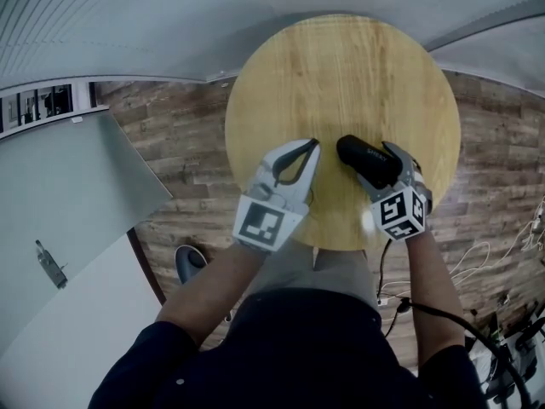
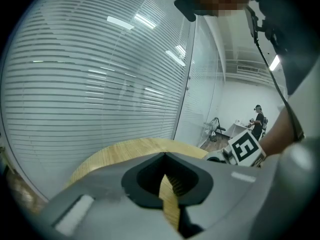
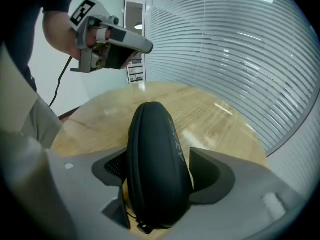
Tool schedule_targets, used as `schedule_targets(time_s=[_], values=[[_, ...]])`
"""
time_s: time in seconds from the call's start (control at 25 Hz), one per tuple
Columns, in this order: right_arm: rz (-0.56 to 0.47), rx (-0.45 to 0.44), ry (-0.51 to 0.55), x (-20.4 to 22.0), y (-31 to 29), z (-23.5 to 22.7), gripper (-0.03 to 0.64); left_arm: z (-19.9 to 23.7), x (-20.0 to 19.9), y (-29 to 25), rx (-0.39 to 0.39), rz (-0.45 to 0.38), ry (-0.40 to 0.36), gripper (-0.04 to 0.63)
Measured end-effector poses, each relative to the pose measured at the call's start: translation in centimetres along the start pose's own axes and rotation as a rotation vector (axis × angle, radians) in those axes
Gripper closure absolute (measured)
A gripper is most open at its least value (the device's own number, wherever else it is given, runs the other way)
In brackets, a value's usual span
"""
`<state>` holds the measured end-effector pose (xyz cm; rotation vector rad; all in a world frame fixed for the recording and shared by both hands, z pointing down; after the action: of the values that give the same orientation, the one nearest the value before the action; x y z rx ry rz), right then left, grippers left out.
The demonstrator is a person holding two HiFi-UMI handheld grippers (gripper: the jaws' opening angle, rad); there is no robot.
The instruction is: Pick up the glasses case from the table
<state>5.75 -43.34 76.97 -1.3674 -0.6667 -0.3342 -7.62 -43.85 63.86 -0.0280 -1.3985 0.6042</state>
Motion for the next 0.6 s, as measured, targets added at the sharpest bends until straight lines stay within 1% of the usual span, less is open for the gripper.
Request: schedule_targets(time_s=[0.08, 0.16, 0.32, 0.44, 0.6], values=[[-0.014, -0.016, -0.038, -0.5, 0.3, 0.1, 0.263, 0.1, -0.1, 0.3, -0.002, -0.003, -0.003, 0.592], [-0.068, -0.027, -0.081, -1.8, 1.1, 0.4, 0.272, 0.4, -0.4, 0.7, -0.005, -0.006, -0.003, 0.592], [-0.133, -0.004, -0.115, -4.1, 3.8, 1.1, 0.278, 0.2, -1.3, 1.8, -0.008, -0.013, -0.01, 0.592], [-0.165, 0.016, -0.125, -5.3, 5.9, 1.4, 0.278, -0.6, -3.0, 2.3, 0.003, -0.032, -0.031, 0.592], [-0.216, 0.051, -0.174, -6.8, 9.1, 1.1, 0.278, -1.8, -6.1, 2.9, 0.027, -0.085, -0.07, 0.592]])
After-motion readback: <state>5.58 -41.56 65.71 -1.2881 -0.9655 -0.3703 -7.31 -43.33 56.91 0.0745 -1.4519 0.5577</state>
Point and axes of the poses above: the fingertips, and each gripper's own axes: y backward along the fingers, z to its left, x out of its underside, the point moved 2 cm from there along y, backward along the fingers, and after that the axes turned 1 degree about y, right-handed, at the moved point
